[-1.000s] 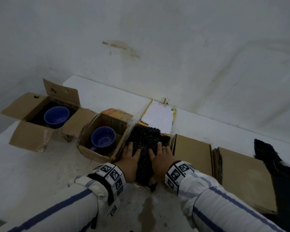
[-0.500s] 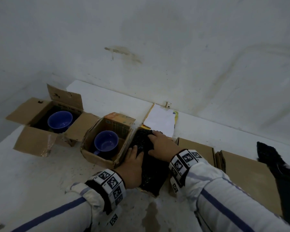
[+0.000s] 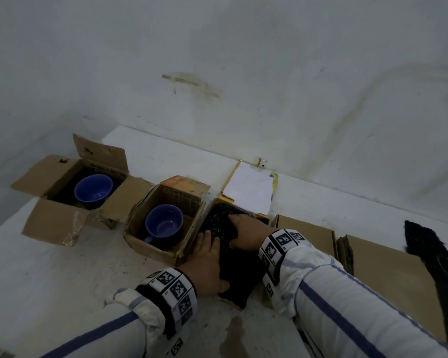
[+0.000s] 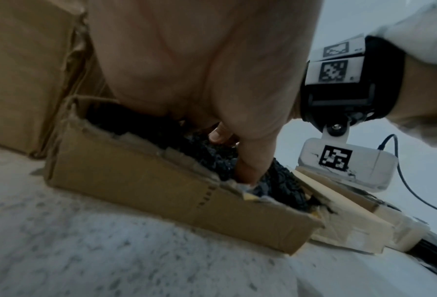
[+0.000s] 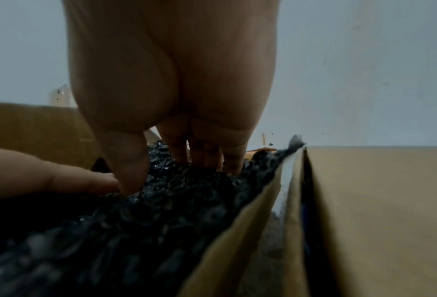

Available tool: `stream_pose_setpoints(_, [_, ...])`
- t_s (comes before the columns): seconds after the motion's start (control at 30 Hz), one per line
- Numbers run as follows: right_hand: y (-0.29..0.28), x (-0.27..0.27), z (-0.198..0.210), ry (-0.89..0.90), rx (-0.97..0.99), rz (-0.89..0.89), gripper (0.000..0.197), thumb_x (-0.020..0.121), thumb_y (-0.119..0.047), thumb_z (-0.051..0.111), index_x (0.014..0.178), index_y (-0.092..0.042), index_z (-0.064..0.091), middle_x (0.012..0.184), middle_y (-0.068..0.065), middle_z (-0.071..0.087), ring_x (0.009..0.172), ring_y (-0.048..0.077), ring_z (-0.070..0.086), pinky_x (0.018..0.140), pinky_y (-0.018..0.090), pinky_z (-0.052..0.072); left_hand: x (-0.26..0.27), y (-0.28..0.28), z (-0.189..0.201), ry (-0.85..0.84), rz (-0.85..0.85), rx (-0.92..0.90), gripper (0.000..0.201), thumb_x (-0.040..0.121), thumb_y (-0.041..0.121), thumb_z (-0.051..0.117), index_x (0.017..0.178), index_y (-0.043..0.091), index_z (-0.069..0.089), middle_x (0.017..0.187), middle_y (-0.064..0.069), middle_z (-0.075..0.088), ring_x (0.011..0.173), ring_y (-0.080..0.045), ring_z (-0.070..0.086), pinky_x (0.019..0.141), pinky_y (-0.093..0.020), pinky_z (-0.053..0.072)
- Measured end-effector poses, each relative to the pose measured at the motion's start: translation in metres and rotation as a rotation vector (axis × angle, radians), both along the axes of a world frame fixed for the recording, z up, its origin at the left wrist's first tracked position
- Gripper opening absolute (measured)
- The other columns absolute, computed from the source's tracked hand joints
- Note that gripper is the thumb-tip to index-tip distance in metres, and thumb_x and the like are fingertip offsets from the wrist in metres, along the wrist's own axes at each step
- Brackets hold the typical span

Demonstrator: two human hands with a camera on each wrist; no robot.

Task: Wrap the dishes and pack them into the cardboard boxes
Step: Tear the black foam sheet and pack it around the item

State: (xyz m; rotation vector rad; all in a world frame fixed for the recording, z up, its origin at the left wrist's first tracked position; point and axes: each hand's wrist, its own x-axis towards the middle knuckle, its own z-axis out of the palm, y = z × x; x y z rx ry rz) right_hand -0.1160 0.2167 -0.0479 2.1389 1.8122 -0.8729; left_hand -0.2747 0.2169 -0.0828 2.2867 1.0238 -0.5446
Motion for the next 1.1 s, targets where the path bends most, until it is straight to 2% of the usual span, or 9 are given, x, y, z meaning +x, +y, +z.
stream_pose_setpoints(0.13, [-0.016,0.011,0.01,0.017,0.222,-0.08,0.048,0.091,-0.028,0.054,0.133,-0.008,0.045,0.133,0.014,0.046,0.12,0.028,0.049,0.097,0.035,0.043,0.013,-0.008,0.019,0.06,-0.04,0.16,0.099,0.082,0.043,0.059,0.15,0.011,-0.005,0.157,-0.015,-0.011,0.145,-0.034,-0.014,0.119,-0.046,-0.004])
stream_pose_setpoints(0.27, [-0.043,0.028,0.018,0.03,0.373,-0.173,0.041,0.093,-0.024,0.05,0.131,-0.011,0.051,0.126,0.012,0.052,0.117,0.028,0.051,0.097,0.034,0.042,0.038,-0.019,0.037,-0.006,0.002,0.215,0.078,0.087,0.03,0.05,0.15,0.011,0.007,0.158,-0.014,-0.005,0.145,-0.033,-0.011,0.118,-0.046,-0.004])
stream_pose_setpoints(0.37, [-0.071,0.047,0.025,0.033,0.473,-0.271,0.031,0.092,-0.02,0.047,0.117,-0.009,0.062,0.114,0.014,0.058,0.106,0.03,0.057,0.087,0.032,0.045,0.066,-0.033,0.047,-0.082,-0.038,0.255,0.072,0.089,0.024,0.047,0.149,0.012,0.011,0.159,-0.013,-0.001,0.146,-0.032,-0.008,0.118,-0.046,-0.003])
stream_pose_setpoints(0.57, [-0.16,0.109,0.035,-0.001,0.568,-0.446,0.029,0.094,-0.019,0.044,0.113,-0.01,0.065,0.113,0.009,0.062,0.104,0.024,0.058,0.088,0.026,0.042,0.151,-0.079,0.064,-0.179,-0.244,0.317,0.069,0.09,0.029,0.047,0.149,0.012,0.015,0.157,-0.012,0.008,0.146,-0.031,0.001,0.119,-0.045,0.002])
stream_pose_setpoints(0.7, [-0.223,0.16,0.039,-0.053,0.59,-0.59,0.026,0.092,-0.016,0.045,0.103,-0.008,0.067,0.108,0.01,0.065,0.103,0.024,0.058,0.088,0.029,0.044,0.214,-0.127,0.068,-0.28,-0.316,0.289,0.064,0.092,0.029,0.045,0.149,0.016,0.019,0.158,-0.01,0.013,0.146,-0.028,0.007,0.119,-0.04,0.007])
stream_pose_setpoints(0.8, [-0.271,0.201,0.041,-0.088,0.592,-0.737,0.027,0.092,-0.016,0.046,0.108,-0.009,0.067,0.113,0.009,0.064,0.105,0.024,0.059,0.091,0.029,0.045,0.256,-0.162,0.067,-0.306,-0.407,0.22,0.06,0.089,0.026,0.05,0.144,0.017,0.029,0.152,-0.01,0.024,0.143,-0.026,0.016,0.117,-0.038,0.014])
stream_pose_setpoints(0.9, [-0.315,0.236,0.033,-0.138,0.493,-0.858,0.027,0.09,-0.015,0.046,0.109,-0.012,0.065,0.116,0.012,0.055,0.107,0.03,0.056,0.092,0.036,0.047,0.289,-0.192,0.059,-0.298,-0.468,0.21,0.065,0.087,0.028,0.053,0.146,0.017,0.027,0.155,-0.01,0.019,0.144,-0.027,0.014,0.117,-0.04,0.015])
stream_pose_setpoints(1.0, [-0.345,0.257,0.02,-0.165,0.282,-0.845,0.037,0.09,-0.024,0.052,0.125,-0.014,0.052,0.131,0.012,0.041,0.121,0.032,0.042,0.101,0.04,0.04,0.315,-0.215,0.05,-0.266,-0.5,0.213,0.062,0.089,0.028,0.051,0.145,0.014,0.028,0.154,-0.011,0.021,0.143,-0.03,0.017,0.116,-0.042,0.019])
stream_pose_setpoints(1.1, [-0.358,0.265,0.007,-0.166,0.138,-0.749,0.054,0.089,-0.035,0.057,0.135,-0.012,0.041,0.139,0.012,0.032,0.128,0.034,0.032,0.105,0.039,0.035,0.331,-0.229,0.043,-0.278,-0.517,0.247,0.047,0.089,0.029,0.044,0.132,0.011,0.042,0.138,-0.013,0.039,0.129,-0.033,0.033,0.108,-0.04,0.028])
